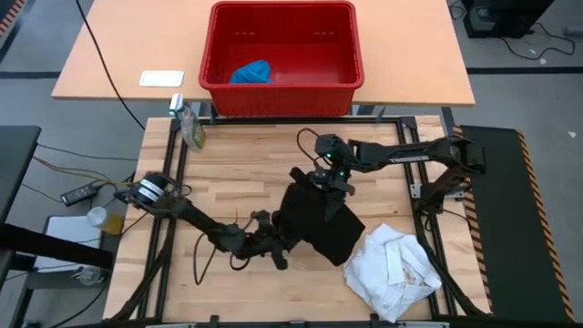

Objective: Fold laundry
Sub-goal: Stack the folded black shirt on top of the folded white polo shirt

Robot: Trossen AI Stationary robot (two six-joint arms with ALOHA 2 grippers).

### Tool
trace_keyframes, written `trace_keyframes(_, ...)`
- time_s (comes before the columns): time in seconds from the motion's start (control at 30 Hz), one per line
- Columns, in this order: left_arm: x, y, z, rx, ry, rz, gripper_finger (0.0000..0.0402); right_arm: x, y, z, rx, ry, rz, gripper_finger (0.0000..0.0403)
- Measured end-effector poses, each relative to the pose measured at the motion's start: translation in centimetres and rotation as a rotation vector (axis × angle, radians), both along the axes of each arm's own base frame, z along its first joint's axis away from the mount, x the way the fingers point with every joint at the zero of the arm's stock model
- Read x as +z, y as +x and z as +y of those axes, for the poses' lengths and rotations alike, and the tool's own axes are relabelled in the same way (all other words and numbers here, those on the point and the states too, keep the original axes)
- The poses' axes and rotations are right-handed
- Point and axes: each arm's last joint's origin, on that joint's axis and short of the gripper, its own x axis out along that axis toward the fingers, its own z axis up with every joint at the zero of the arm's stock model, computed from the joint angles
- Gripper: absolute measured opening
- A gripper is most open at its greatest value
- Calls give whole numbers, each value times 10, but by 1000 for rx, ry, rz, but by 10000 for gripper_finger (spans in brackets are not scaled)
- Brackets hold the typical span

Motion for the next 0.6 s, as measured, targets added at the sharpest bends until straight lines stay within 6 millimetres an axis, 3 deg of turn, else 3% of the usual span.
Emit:
trace_keyframes(0.2, 21, 23, 7, -139, 107, 208, 75, 22, -23, 29, 30, -42, 21, 43)
trace_keyframes(0.37, 47, 51, 18, -280, 237, 240, 63, 29, -61, 45, 52, -112, 142, 43)
trace_keyframes(0.6, 46, 90, 50, -352, 261, 237, 49, 45, -112, 48, 8, -288, 189, 43)
